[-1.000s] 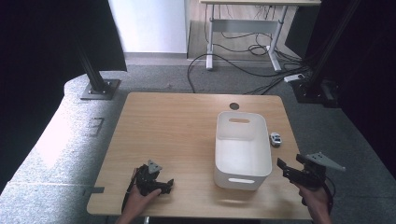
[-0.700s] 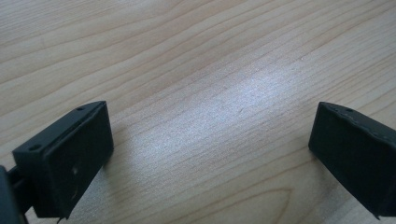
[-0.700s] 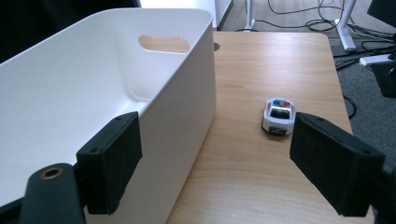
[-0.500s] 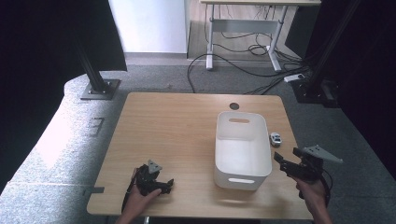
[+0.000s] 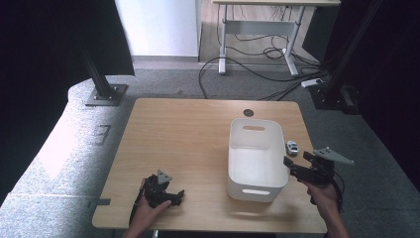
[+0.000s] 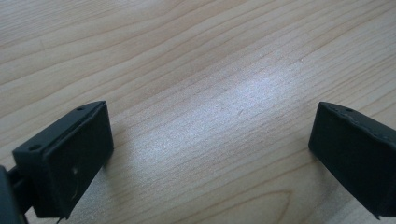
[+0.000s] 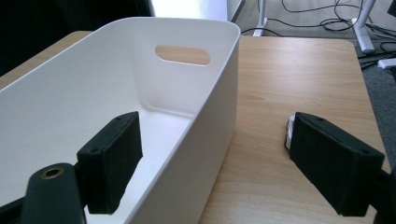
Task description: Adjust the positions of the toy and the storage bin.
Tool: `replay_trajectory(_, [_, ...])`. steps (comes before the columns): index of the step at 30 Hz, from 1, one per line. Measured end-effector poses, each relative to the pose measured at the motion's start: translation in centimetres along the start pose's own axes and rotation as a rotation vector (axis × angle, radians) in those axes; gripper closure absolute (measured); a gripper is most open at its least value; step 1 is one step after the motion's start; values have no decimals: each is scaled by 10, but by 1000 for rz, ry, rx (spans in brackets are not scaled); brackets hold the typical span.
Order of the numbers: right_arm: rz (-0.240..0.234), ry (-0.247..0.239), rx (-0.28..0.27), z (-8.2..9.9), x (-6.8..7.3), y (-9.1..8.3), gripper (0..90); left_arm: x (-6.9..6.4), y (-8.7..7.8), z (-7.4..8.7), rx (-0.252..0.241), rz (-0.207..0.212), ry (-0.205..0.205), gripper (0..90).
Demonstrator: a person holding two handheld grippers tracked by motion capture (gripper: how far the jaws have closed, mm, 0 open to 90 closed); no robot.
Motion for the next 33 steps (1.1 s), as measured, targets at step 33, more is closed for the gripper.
replay_trajectory(33, [16,-4,76,15,-1,43,319,0,0,0,0,1,2,0])
Point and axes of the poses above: each handheld gripper's, and its own axes: y roughly forward along the jaws, z roughly out of its underside, x roughly to its left, the point moved 10 cm from there along y, roughly forward along the jaws, and after that the axes turned 14 degrees about y, right-handed, at the moved point
